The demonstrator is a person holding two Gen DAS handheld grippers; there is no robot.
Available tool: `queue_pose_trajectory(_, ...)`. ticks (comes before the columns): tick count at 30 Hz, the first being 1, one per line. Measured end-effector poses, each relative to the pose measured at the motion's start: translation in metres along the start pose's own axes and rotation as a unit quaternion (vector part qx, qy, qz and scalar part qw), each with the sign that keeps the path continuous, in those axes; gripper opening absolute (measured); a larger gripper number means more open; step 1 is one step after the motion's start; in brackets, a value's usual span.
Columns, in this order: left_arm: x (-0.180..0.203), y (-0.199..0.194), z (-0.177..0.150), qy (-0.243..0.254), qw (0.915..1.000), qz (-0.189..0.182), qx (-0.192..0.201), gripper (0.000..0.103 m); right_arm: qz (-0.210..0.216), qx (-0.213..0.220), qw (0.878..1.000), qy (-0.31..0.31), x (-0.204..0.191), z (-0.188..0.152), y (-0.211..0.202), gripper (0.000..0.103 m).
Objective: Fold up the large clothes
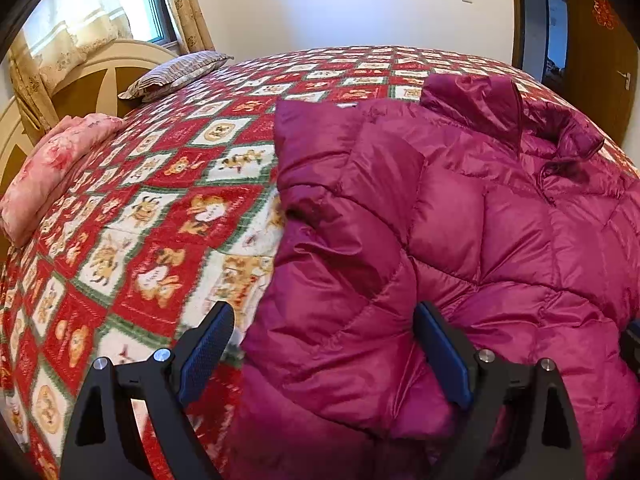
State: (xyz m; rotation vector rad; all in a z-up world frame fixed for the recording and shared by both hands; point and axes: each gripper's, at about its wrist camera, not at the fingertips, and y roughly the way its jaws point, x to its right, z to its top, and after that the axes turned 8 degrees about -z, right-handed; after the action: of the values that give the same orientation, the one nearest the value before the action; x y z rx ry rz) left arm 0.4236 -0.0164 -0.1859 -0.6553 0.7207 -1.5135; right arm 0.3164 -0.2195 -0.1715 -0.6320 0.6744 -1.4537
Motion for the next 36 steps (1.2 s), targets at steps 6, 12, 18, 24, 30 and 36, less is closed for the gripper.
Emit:
queue_pose_trajectory(6, -0.020, -0.052, 0.045, -0.023, 0.9973, -0.053, 0.046, 0.092, -0.003, 0.057, 0.998, 0.020, 0.011, 0.027, -0.047, 0.023)
queue_pose_trajectory(12, -0.012, 0.007, 0.075, -0.053, 0.9981, -0.029, 0.008, 0.092, -0.035, 0.042, 0.997, 0.050, 0.003, 0.053, -0.022, 0.023)
queue_pose_trajectory(18, -0.001, 0.054, 0.047, -0.050, 0.9986, -0.013, -0.012, 0.092, -0.037, 0.000, 0.997, 0.070, 0.010, 0.030, 0.022, 0.021)
queue_pose_trajectory(24, 0.001, 0.057, 0.044, -0.055, 0.9984, -0.009, -0.009, 0.095, -0.036, 0.004, 0.997, 0.071, 0.012, 0.024, 0.023, 0.021)
queue_pose_trajectory(30, -0.004, 0.059, 0.043, -0.070, 0.9974, -0.019, -0.008, 0.097, -0.038, 0.008, 0.997, 0.070, 0.010, 0.024, 0.024, 0.021)
queue_pose_trajectory(36, -0.001, 0.059, 0.043, -0.067, 0.9976, -0.015, -0.007, 0.098, -0.036, 0.006, 0.997, 0.070, 0.011, 0.024, 0.025, 0.021)
